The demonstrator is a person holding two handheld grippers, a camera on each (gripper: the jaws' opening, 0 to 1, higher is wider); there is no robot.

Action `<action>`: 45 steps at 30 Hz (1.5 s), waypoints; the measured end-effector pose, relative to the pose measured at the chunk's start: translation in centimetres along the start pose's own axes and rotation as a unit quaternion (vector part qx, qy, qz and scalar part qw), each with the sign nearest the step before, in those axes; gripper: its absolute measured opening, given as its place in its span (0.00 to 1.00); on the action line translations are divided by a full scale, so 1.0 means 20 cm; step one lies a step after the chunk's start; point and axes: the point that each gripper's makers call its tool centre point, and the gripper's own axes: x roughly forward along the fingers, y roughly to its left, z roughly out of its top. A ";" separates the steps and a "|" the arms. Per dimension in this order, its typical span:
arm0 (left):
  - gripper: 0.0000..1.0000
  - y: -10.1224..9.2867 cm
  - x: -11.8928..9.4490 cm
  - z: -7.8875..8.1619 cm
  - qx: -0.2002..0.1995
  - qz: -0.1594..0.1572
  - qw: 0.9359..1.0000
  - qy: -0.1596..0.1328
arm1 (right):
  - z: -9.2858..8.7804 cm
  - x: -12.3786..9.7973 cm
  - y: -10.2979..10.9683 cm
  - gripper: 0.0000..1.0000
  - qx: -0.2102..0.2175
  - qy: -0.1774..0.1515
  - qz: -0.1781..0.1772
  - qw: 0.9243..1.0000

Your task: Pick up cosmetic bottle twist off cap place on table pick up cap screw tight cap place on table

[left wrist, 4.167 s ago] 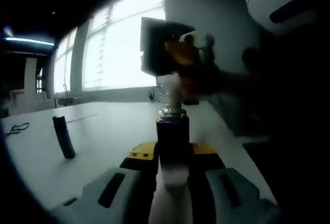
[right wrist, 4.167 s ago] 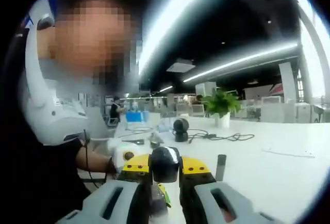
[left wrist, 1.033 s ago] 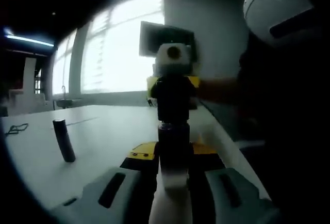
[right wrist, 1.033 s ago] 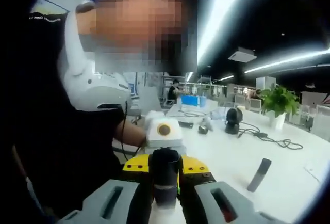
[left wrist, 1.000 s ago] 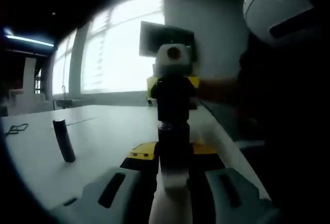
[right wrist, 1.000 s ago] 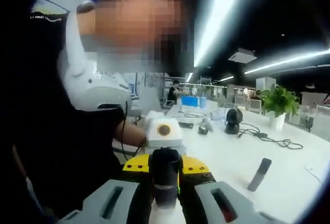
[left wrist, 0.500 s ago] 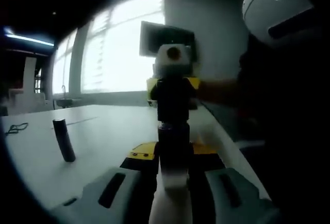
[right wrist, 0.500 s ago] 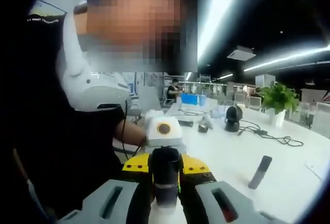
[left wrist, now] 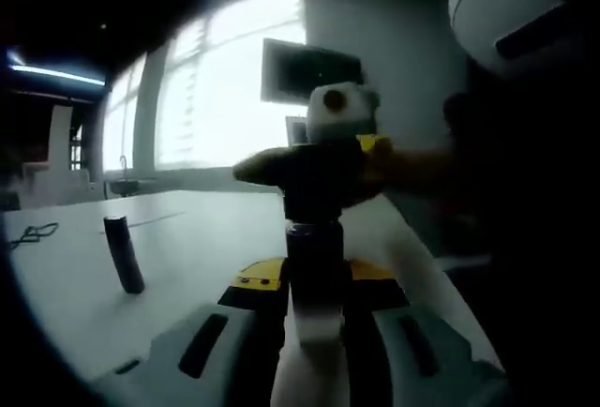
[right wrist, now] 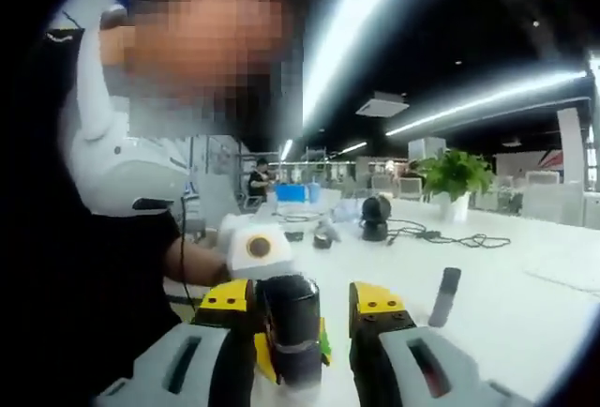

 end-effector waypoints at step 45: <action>0.13 0.04 0.02 -0.02 0.027 0.040 0.999 0.004 | -0.02 0.07 0.09 0.16 -0.024 0.005 -0.095 0.995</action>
